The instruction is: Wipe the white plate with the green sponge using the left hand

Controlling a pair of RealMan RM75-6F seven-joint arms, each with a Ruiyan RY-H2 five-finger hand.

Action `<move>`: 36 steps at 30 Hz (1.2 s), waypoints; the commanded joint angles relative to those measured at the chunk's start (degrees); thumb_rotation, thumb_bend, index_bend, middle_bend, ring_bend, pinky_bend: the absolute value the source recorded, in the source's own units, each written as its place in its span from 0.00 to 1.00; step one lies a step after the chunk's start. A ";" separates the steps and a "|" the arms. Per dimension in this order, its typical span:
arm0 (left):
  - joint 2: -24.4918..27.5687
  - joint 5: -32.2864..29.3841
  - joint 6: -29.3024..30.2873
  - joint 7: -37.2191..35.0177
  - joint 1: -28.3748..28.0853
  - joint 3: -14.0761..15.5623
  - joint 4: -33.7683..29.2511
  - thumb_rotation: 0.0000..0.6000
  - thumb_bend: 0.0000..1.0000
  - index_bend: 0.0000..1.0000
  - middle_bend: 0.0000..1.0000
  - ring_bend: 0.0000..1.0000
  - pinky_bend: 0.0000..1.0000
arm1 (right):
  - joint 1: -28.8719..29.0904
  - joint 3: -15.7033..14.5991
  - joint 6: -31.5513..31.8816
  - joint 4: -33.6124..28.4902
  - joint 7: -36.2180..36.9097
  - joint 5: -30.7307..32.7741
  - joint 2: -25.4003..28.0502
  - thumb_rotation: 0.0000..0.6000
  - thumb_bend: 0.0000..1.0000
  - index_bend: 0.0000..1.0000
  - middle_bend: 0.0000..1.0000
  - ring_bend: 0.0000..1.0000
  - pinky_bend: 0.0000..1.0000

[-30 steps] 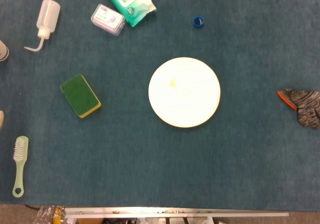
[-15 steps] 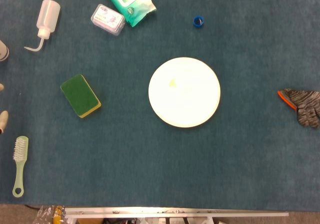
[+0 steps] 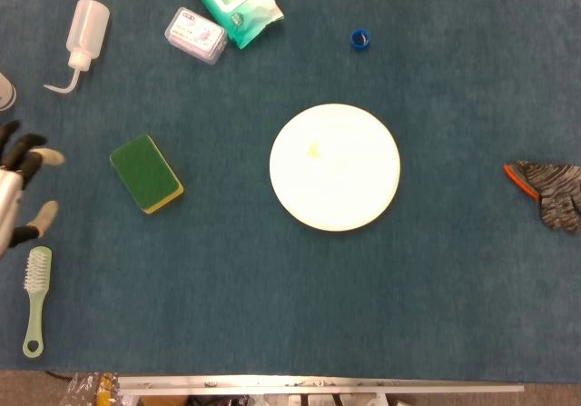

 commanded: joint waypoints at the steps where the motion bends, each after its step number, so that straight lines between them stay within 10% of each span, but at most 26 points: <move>1: -0.13 1.86 -3.39 -2.02 -3.06 0.14 2.24 1.00 0.28 0.33 0.24 0.11 0.07 | 0.06 0.03 -0.03 -0.08 -0.09 -0.02 0.02 1.00 0.39 0.39 0.39 0.24 0.45; 36: -9.07 9.46 -22.03 -0.02 -21.07 4.34 21.17 1.00 0.26 0.22 0.12 0.07 0.07 | 0.18 0.42 -0.50 -1.24 -2.28 0.82 0.43 1.00 0.39 0.39 0.39 0.24 0.45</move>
